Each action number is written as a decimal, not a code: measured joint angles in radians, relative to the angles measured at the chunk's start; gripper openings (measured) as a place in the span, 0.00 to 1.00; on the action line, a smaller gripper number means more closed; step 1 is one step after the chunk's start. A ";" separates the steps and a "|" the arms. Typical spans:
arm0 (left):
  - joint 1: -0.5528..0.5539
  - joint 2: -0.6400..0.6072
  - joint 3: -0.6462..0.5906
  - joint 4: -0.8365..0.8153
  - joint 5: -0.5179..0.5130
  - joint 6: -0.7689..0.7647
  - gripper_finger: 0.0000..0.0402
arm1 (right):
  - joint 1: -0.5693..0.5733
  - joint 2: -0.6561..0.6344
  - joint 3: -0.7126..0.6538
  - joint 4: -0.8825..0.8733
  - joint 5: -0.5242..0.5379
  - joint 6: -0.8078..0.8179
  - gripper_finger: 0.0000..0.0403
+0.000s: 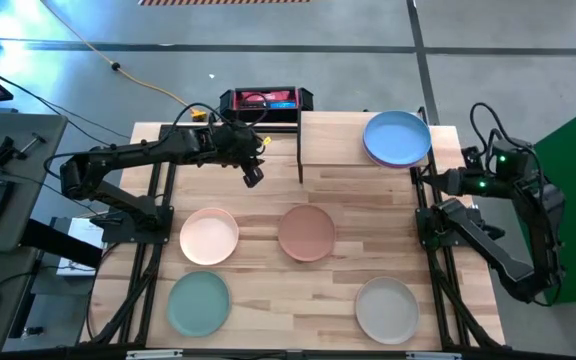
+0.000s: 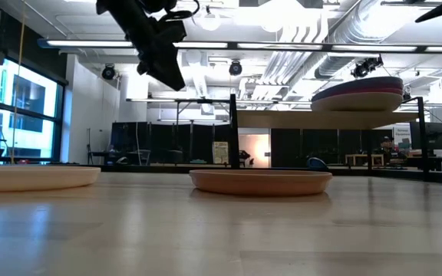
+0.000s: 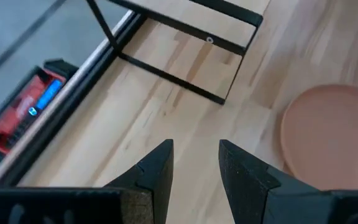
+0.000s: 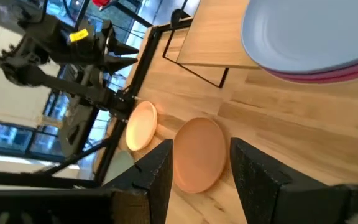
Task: Place and stack plates onto a shelf
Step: Put the light orange plate on the shelf
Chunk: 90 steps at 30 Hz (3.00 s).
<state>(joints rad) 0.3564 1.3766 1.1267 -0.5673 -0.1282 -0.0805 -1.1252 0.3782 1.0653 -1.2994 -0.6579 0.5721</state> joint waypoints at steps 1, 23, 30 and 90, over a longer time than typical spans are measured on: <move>0.000 0.000 0.000 0.008 0.000 -0.015 0.29 | 0.000 0.000 0.000 -0.003 0.003 -0.020 0.35; -0.172 0.010 0.000 -0.496 0.162 -0.127 0.29 | 0.000 0.000 0.000 -0.011 0.076 -0.180 0.35; -0.256 0.010 0.000 -0.529 0.055 0.021 0.29 | 0.000 0.001 0.000 -0.011 0.076 -0.168 0.35; -0.160 0.176 -0.401 -0.281 0.031 0.312 0.28 | 0.000 0.001 -0.001 -0.012 0.105 -0.169 0.35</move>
<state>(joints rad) 0.1963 1.5530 0.7253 -0.8487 -0.0973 0.2317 -1.1255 0.3794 1.0645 -1.3117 -0.5526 0.4026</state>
